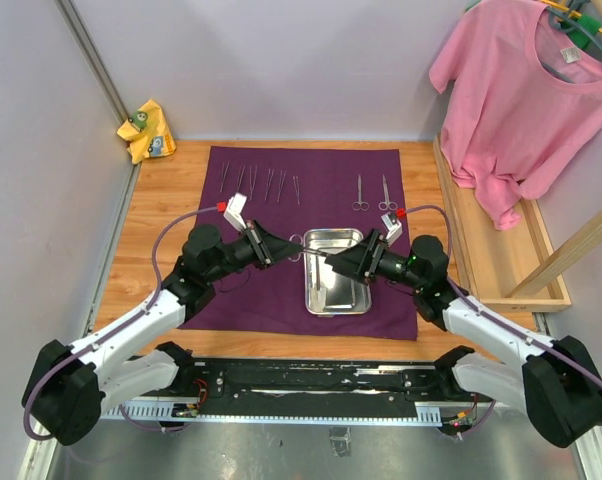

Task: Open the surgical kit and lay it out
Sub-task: Place the medical item in the surgical kit.

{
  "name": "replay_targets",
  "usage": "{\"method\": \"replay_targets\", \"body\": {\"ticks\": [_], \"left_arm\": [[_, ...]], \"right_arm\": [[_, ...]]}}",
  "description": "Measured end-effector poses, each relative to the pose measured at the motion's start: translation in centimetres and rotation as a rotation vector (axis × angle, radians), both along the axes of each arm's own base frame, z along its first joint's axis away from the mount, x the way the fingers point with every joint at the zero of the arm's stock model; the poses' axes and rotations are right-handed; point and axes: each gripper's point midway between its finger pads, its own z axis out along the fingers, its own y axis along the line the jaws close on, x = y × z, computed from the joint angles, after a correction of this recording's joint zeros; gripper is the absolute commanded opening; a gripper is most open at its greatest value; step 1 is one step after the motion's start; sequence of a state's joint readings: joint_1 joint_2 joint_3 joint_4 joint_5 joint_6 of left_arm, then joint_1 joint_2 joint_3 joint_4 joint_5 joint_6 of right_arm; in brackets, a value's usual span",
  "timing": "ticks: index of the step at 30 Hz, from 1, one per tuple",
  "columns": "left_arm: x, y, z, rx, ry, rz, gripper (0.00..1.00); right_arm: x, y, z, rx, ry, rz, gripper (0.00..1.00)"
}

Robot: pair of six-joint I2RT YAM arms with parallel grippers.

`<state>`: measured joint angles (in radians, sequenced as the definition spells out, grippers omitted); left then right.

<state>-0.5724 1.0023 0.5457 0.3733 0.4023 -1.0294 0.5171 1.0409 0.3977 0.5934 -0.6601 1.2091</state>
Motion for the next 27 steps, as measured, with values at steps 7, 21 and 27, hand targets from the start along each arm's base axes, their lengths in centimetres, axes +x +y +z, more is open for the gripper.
{"method": "replay_targets", "body": {"ticks": [7, 21, 27], "left_arm": [[0.1, 1.3, 1.3, -0.072, -0.013, 0.088, 0.00], [0.6, 2.3, 0.6, -0.126, 0.016, 0.172, 0.00], [0.9, 2.4, 0.9, -0.138, 0.007, 0.183, 0.00]], "right_arm": [[2.2, 0.0, 0.1, 0.015, 0.015, -0.121, 0.67], [3.8, 2.4, 0.5, 0.108, 0.019, -0.166, 0.58], [4.7, 2.7, 1.3, 0.165, -0.004, -0.180, 0.51]]}}
